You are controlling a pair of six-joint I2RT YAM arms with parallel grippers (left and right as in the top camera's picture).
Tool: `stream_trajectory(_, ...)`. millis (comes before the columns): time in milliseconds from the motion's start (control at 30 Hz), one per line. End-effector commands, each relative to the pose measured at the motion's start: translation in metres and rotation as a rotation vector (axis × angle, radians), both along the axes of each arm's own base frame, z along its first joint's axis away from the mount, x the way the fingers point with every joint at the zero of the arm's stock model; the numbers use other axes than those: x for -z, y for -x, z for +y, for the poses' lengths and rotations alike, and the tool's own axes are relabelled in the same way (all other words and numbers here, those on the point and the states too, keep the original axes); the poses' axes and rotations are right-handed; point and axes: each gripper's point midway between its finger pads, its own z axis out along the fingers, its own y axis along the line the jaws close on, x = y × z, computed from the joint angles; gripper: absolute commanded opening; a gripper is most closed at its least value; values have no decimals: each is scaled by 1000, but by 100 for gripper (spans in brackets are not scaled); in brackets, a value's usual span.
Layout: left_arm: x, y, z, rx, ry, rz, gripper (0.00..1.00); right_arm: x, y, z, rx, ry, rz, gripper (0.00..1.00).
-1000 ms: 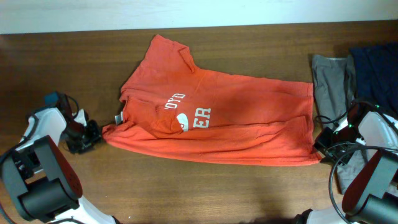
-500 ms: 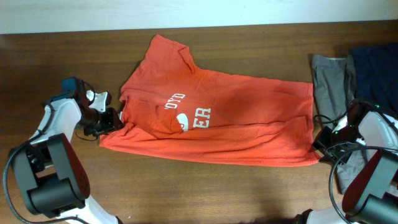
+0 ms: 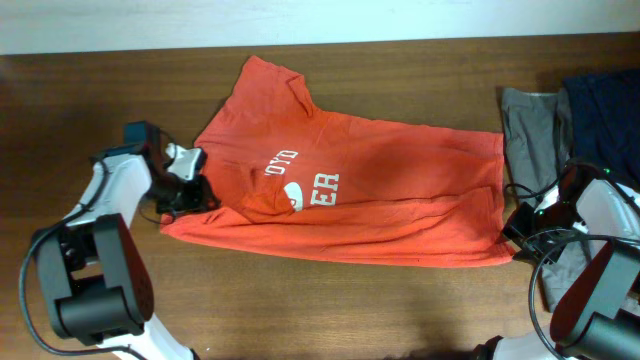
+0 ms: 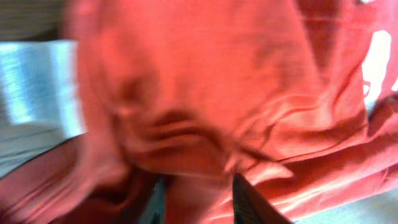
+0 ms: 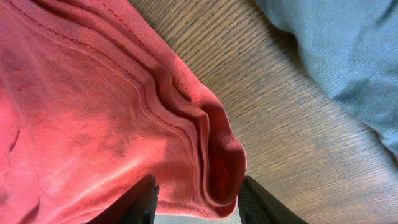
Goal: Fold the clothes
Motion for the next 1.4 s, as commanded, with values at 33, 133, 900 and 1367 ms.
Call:
stream_trajectory(33, -4, -7, -8, 84, -73, -52, 38, -7, -7, -4, -1, 9, -37, 47)
stream_trajectory(133, -4, -14, -7, 57, -88, -69, 38, -7, -6, -4, -1, 9, -37, 47)
stream_trajectory(900, -31, -96, 7, -54, -136, -387, 53, -7, -6, -3, -1, 7, -34, 47)
stream_trajectory(1367, -10, -107, 10, -57, -152, -391, 38, -7, -6, -3, -1, 7, -34, 47)
